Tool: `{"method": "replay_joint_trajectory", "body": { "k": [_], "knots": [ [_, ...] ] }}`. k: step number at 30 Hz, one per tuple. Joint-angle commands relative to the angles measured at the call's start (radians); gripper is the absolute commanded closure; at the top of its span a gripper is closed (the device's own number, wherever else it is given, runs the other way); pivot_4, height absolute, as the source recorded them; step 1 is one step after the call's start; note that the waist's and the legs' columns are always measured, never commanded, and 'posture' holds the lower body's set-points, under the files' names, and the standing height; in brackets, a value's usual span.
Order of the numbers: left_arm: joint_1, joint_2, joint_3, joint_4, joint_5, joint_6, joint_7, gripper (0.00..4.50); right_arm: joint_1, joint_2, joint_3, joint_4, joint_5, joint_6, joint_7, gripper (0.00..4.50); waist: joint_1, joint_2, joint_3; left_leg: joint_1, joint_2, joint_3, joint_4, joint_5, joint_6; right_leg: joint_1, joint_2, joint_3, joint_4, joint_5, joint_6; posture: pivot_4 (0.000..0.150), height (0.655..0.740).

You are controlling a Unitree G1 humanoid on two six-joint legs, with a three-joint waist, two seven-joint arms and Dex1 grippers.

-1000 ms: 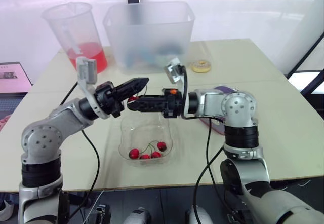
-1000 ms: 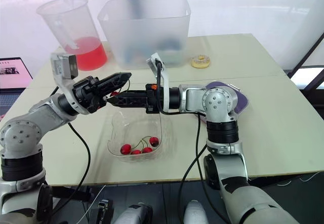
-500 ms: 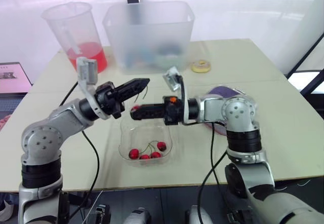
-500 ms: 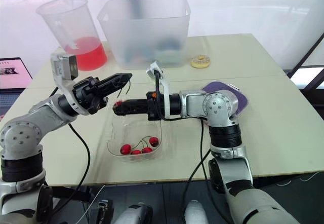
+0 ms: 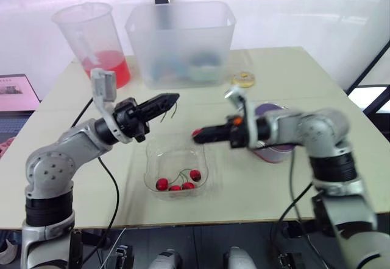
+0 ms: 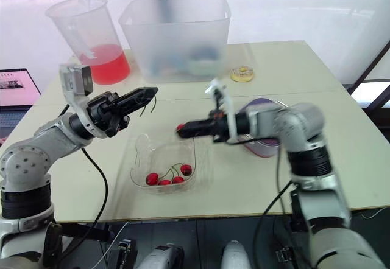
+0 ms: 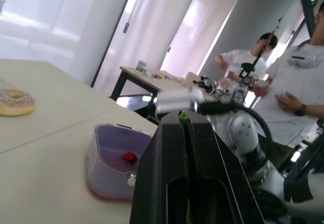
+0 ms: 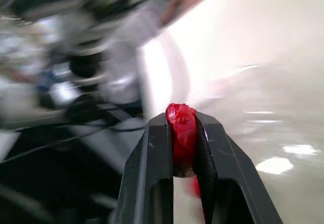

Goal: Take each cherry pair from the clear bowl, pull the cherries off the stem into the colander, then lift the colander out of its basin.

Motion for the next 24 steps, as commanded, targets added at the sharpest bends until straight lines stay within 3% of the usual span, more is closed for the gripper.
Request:
{"method": "replay_joint_trajectory", "body": {
  "k": [1, 4, 8, 14, 18, 23, 24],
  "knots": [
    [0.019, 0.027, 0.045, -0.027, -0.007, -0.023, -0.016, 4.5, -0.06, -0.176, 0.045, 0.077, -0.172, -0.161, 0.098, 4.37, 0.0, 0.0, 0.0, 0.0, 0.0, 0.0, 0.0, 0.0, 0.0, 0.0, 0.0, 0.0, 0.0, 0.0, 0.0, 0.15, 0.74],
    [0.042, 0.038, 0.044, -0.027, 0.01, -0.032, -0.033, 4.5, -0.094, -0.277, 0.149, 0.203, -0.343, -0.302, 0.163, 4.37, -0.004, 0.0, 0.0, 0.0, 0.001, 0.001, -0.002, 0.0, 0.0, 0.0, 0.0, 0.0, -0.002, 0.0, 0.0, 0.15, 0.74],
    [0.066, 0.042, 0.052, -0.055, 0.012, -0.043, -0.024, 4.5, -0.143, -0.317, 0.232, 0.365, -0.529, -0.48, 0.21, 4.37, -0.007, -0.001, 0.0, 0.0, 0.001, 0.004, -0.002, 0.0, 0.0, -0.001, 0.001, 0.0, -0.003, 0.0, 0.0, 0.15, 0.74],
    [0.125, 0.056, 0.072, -0.092, 0.019, -0.056, -0.019, 4.5, -0.127, -0.295, 0.296, 0.467, -0.656, -0.578, 0.305, 4.37, -0.003, -0.002, 0.001, 0.0, 0.002, 0.004, -0.003, 0.0, 0.0, -0.001, 0.0, 0.001, -0.004, 0.0, 0.0, 0.15, 0.74],
    [0.135, 0.061, 0.064, -0.095, 0.03, -0.061, -0.023, 4.5, -0.134, -0.276, 0.315, 0.539, -0.739, -0.655, 0.317, 2.57, -0.001, -0.002, 0.001, 0.0, 0.001, 0.004, -0.002, 0.0, 0.0, -0.001, 0.0, 0.001, -0.004, 0.0, 0.0, 0.15, 0.74],
    [0.145, 0.084, 0.077, -0.093, 0.03, -0.058, -0.026, 4.5, -0.21, -0.253, 0.215, 0.593, -0.69, -0.604, 0.348, 0.06, -0.003, -0.001, 0.001, 0.0, 0.001, 0.004, -0.003, 0.0, 0.0, -0.001, 0.0, 0.001, -0.004, 0.0, 0.0, 0.15, 0.74],
    [0.15, 0.091, 0.08, -0.093, 0.033, -0.059, -0.026, 4.5, -0.213, -0.264, 0.21, 0.586, -0.69, -0.6, 0.369, 0.02, -0.003, -0.001, 0.001, 0.0, 0.001, 0.004, -0.003, 0.0, 0.0, -0.001, 0.0, 0.001, -0.004, 0.0, 0.0, 0.15, 0.74]
  ]
}}
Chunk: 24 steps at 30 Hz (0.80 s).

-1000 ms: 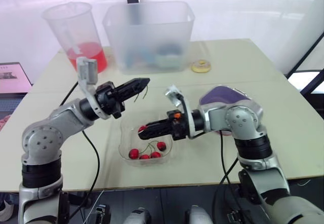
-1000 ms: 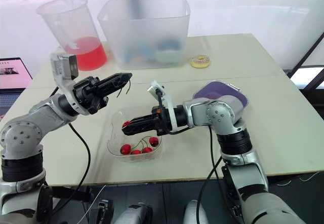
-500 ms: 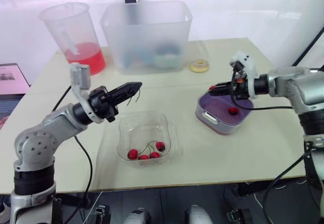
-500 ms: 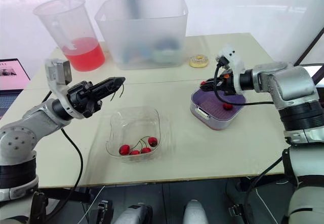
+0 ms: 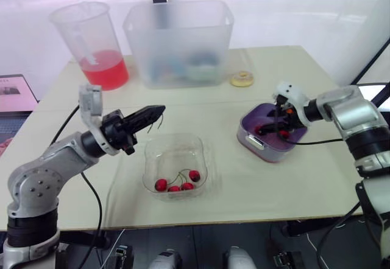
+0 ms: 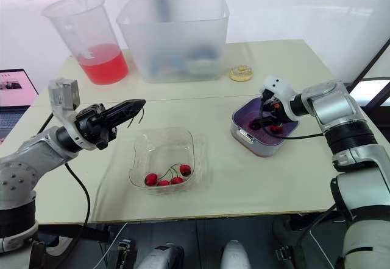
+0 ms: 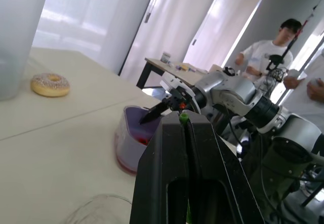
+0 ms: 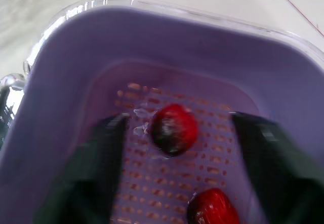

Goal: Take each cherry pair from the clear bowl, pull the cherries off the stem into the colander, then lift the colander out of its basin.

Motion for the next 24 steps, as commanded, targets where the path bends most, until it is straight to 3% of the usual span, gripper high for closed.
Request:
{"method": "replay_joint_trajectory", "body": {
  "k": [1, 7, 11, 16, 24],
  "knots": [
    [0.021, 0.03, 0.037, -0.032, -0.002, -0.015, -0.007, 4.5, -0.061, -0.039, -0.087, -0.039, 0.033, 0.026, 0.071, 0.02, 0.0, 0.0, 0.0, 0.0, 0.0, 0.0, 0.0, 0.0, 0.0, 0.0, 0.0, 0.0, 0.0, 0.0, 0.0, 0.15, 0.74],
    [0.112, 0.186, 0.123, 0.036, 0.011, 0.059, -0.003, 4.5, -0.065, 0.027, -0.282, -0.42, 0.401, 0.28, 0.23, 0.02, -0.007, 0.001, 0.001, 0.0, 0.002, 0.0, -0.002, 0.0, 0.0, -0.001, 0.002, 0.0, -0.001, 0.0, 0.0, 0.15, 0.74],
    [0.195, 0.328, 0.179, 0.158, 0.039, 0.136, -0.084, 4.5, 0.008, 0.076, -0.325, -0.656, 0.543, 0.277, 0.26, 0.02, 0.0, 0.0, 0.001, 0.001, 0.002, -0.001, -0.002, 0.0, 0.0, 0.0, 0.002, 0.0, -0.001, 0.0, 0.0, 0.15, 0.74],
    [0.372, 0.423, 0.181, 0.283, 0.238, 0.042, -0.289, 4.5, 0.063, 0.131, -0.299, -0.729, 0.562, 0.251, 0.2, 0.02, 0.006, 0.0, 0.001, 0.0, 0.0, -0.003, 0.0, 0.0, 0.0, 0.001, 0.0, 0.0, -0.001, 0.0, 0.0, 0.15, 0.74],
    [0.371, 0.346, 0.164, 0.561, 0.399, -0.047, -0.347, 4.5, 0.095, 0.129, -0.284, -0.716, 0.498, 0.181, 0.099, 0.02, 0.002, 0.0, 0.001, 0.0, 0.0, -0.003, -0.001, 0.0, 0.0, 0.0, 0.0, 0.0, 0.0, 0.0, 0.0, 0.15, 0.74]
  ]
}}
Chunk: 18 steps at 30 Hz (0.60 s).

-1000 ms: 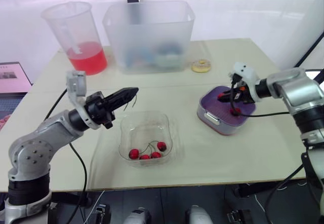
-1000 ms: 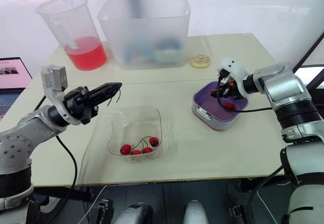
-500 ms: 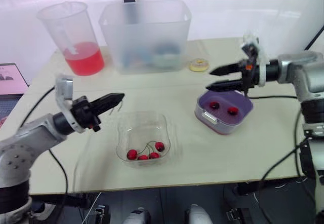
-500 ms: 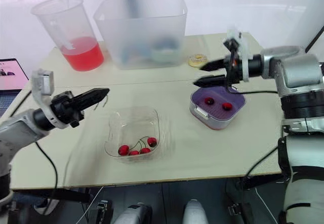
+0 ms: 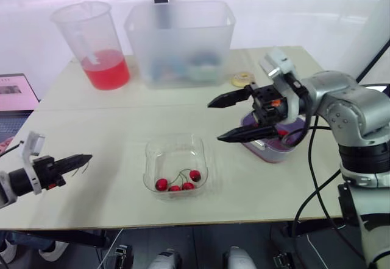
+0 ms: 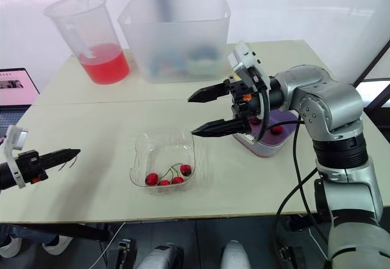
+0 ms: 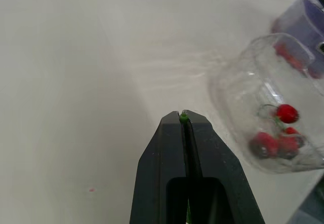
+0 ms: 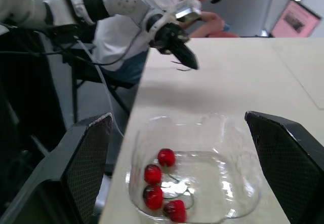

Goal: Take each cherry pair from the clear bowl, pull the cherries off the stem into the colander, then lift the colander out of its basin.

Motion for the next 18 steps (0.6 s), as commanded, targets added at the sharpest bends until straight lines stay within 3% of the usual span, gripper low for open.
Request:
{"method": "replay_joint_trajectory", "body": {
  "k": [1, 3, 6, 13, 18],
  "knots": [
    [-0.026, -0.038, 0.019, 0.099, 0.039, -0.025, -0.015, 4.5, -0.004, -0.014, -0.026, -0.011, -0.012, -0.025, -0.034, 0.02, 0.0, 0.0, 0.0, 0.0, 0.0, 0.0, 0.0, 0.0, 0.0, 0.0, 0.0, 0.0, 0.0, 0.0, 0.0, 0.15, 0.74],
    [-0.038, -0.051, 0.029, 0.142, 0.051, -0.016, -0.018, 4.5, 0.0, -0.018, -0.031, -0.014, -0.008, -0.025, -0.041, 0.02, -0.001, 0.0, 0.0, 0.0, 0.0, 0.0, 0.0, 0.0, 0.0, -0.001, 0.0, 0.0, 0.001, 0.0, 0.0, 0.15, 0.74],
    [-0.027, -0.06, 0.03, 0.177, 0.071, 0.001, -0.031, 3.62, 0.012, -0.039, -0.039, -0.023, -0.004, -0.019, -0.052, 0.0, -0.002, -0.001, 0.0, 0.0, 0.0, 0.0, 0.0, 0.0, 0.0, -0.001, 0.0, 0.0, 0.001, 0.0, 0.0, 0.15, 0.74],
    [-0.053, 0.001, 0.092, 0.314, 0.151, -0.08, -0.037, 0.03, 0.062, -0.088, -0.068, -0.062, 0.038, 0.016, -0.057, 0.0, -0.002, -0.002, 0.0, 0.0, 0.0, 0.0, 0.0, 0.0, 0.0, -0.001, 0.0, 0.0, 0.002, 0.0, 0.0, 0.15, 0.74],
    [-0.072, 0.062, 0.164, 0.415, 0.193, -0.171, -0.078, 0.03, 0.083, -0.111, -0.081, -0.078, 0.065, 0.039, -0.062, 0.0, -0.002, -0.002, 0.0, 0.0, 0.0, 0.0, 0.0, 0.0, 0.0, -0.002, 0.0, 0.0, 0.002, 0.0, 0.0, 0.15, 0.74]
  ]
}}
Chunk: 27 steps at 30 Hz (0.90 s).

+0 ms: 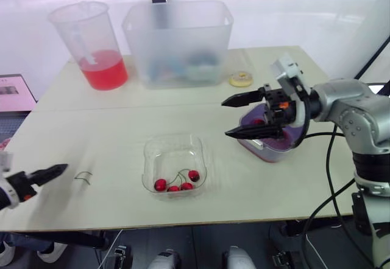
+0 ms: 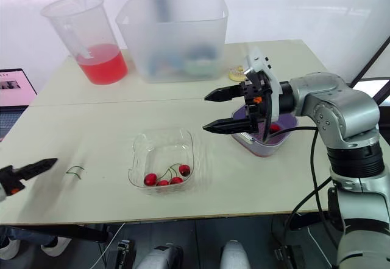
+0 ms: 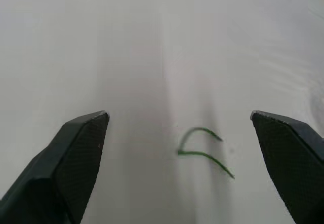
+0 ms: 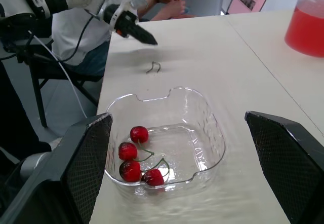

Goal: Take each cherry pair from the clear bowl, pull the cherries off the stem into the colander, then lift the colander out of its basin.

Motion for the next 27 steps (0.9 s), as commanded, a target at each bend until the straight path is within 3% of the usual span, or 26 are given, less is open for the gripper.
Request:
{"method": "replay_joint_trajectory", "body": {
  "k": [1, 6, 10, 12, 15, 18, 22, 27],
  "knots": [
    [-0.005, 0.041, 0.065, 0.006, 0.023, -0.069, -0.056, 0.03, -0.005, -0.022, -0.04, -0.039, 0.031, 0.006, -0.001, 0.0, 0.0, 0.0, 0.0, 0.0, 0.0, 0.0, 0.0, 0.0, 0.0, 0.0, 0.0, 0.0, 0.0, 0.0, 0.0, 0.15, 0.74],
    [0.019, 0.052, 0.075, -0.25, -0.036, -0.046, -0.198, 0.03, -0.009, -0.037, -0.034, -0.044, 0.055, 0.05, -0.014, 0.0, 0.005, 0.0, 0.0, 0.0, 0.0, 0.0, 0.0, 0.0, 0.0, 0.0, -0.001, 0.0, 0.0, 0.0, 0.0, 0.15, 0.74],
    [-0.011, 0.056, 0.051, -0.452, -0.057, -0.025, -0.208, 0.03, -0.001, -0.074, -0.014, -0.075, 0.059, 0.083, -0.009, 0.0, 0.006, 0.0, 0.0, -0.001, 0.0, 0.0, 0.001, 0.0, 0.0, 0.001, -0.001, 0.0, 0.0, 0.0, 0.0, 0.15, 0.74],
    [-0.024, 0.072, -0.024, -0.565, 0.019, -0.107, -0.217, 0.03, 0.017, -0.088, -0.002, -0.11, 0.052, 0.066, -0.002, 0.0, 0.003, 0.0, 0.0, -0.001, 0.0, 0.0, 0.001, 0.0, 0.0, 0.0, -0.001, 0.0, 0.0, 0.0, 0.0, 0.15, 0.74],
    [-0.064, 0.094, -0.115, -0.719, 0.036, -0.128, -0.23, 0.03, 0.034, -0.097, 0.009, -0.153, 0.054, 0.054, 0.003, 0.0, 0.002, 0.0, 0.0, -0.001, 0.0, 0.001, 0.0, 0.0, 0.0, 0.0, 0.0, 0.0, 0.0, 0.0, 0.0, 0.15, 0.74],
    [-0.116, 0.086, -0.141, -0.835, -0.035, -0.066, -0.201, 0.03, 0.014, -0.093, 0.048, -0.146, 0.018, 0.057, -0.025, 0.0, -0.001, 0.0, 0.0, -0.001, 0.0, 0.002, 0.001, 0.0, 0.0, 0.0, 0.0, 0.0, 0.0, 0.0, 0.0, 0.15, 0.74],
    [-0.088, 0.082, -0.105, -0.922, -0.102, -0.013, -0.217, 0.03, -0.019, -0.08, 0.078, -0.19, 0.026, 0.1, -0.063, 0.0, -0.001, 0.0, 0.0, -0.001, 0.001, 0.002, 0.0, 0.0, 0.0, -0.001, 0.0, 0.001, 0.0, 0.0, 0.0, 0.15, 0.74],
    [0.054, 0.037, 0.039, -0.942, -0.036, -0.106, -0.255, 0.03, -0.1, -0.082, 0.16, -0.218, 0.0, 0.119, -0.036, 0.0, -0.001, 0.0, 0.001, -0.002, 0.001, 0.002, 0.0, 0.0, 0.0, -0.002, 0.0, 0.0, 0.0, 0.0, 0.0, 0.15, 0.74]
  ]
}}
